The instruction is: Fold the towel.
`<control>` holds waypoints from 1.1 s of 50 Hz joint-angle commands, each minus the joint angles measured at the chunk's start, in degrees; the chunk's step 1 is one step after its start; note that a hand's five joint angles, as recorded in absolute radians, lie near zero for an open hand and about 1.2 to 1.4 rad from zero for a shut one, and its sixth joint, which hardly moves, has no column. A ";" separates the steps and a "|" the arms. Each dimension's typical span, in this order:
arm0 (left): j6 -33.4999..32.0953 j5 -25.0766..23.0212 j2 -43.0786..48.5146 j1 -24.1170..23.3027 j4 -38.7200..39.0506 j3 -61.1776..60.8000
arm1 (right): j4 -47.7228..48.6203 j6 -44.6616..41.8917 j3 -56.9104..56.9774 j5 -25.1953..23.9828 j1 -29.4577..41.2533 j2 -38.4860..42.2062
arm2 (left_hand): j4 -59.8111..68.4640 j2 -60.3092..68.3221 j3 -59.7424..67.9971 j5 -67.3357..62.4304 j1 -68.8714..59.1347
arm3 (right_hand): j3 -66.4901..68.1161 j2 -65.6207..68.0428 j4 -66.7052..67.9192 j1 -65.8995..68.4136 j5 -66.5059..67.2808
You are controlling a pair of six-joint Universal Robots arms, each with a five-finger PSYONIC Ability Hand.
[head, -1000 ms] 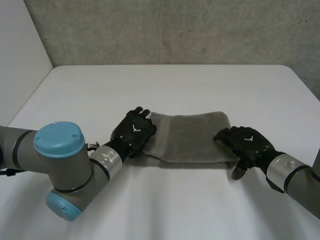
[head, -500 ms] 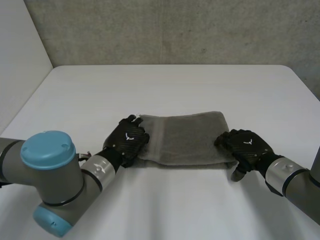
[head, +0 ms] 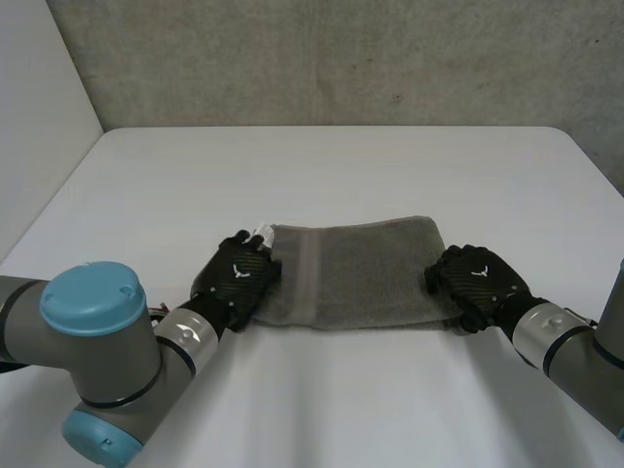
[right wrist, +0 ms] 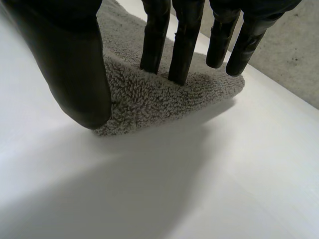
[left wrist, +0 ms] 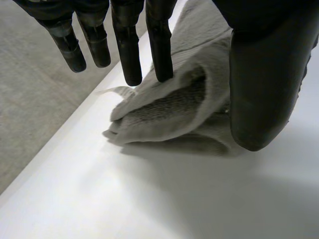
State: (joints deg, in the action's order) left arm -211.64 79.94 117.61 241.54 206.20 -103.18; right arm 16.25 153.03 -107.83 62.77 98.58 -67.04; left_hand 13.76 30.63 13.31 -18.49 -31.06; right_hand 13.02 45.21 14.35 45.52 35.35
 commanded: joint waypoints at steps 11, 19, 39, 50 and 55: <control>8.51 1.80 -5.28 4.11 -0.63 -0.27 | -0.61 -1.51 1.04 -0.01 -0.84 1.65 | -3.76 -5.79 -3.31 3.64 6.21 | -3.02 34.79 -4.35 34.48 34.65; 16.95 1.45 -8.18 6.13 -1.07 -0.27 | -4.83 -1.24 1.75 -1.16 -7.17 -1.08 | -3.76 -7.46 -3.31 5.31 7.88 | -3.02 34.79 -4.35 34.48 34.65; 20.22 1.62 -11.61 6.40 -1.07 2.98 | -22.14 2.97 28.01 -1.51 14.50 0.31 | -3.76 -11.50 -3.31 9.35 11.92 | -3.02 34.79 -4.35 34.48 34.65; 23.73 1.71 -11.61 6.48 -2.39 3.95 | -21.35 6.75 32.77 3.14 31.75 11.65 | -3.76 -14.53 -3.31 12.38 14.95 | -3.02 34.79 -4.35 34.48 34.65; 27.77 1.71 -10.91 6.57 -4.23 5.62 | -19.95 6.84 33.12 5.69 32.90 14.56 | -3.76 -15.04 -3.31 12.89 15.46 | -3.02 34.79 -4.35 34.48 34.65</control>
State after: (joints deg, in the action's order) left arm -187.86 81.65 105.98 248.02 203.74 -99.04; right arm -5.13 159.58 -75.11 65.68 129.43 -56.34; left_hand 13.76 19.48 13.31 -7.06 -21.90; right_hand 13.02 72.54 14.35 75.55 66.66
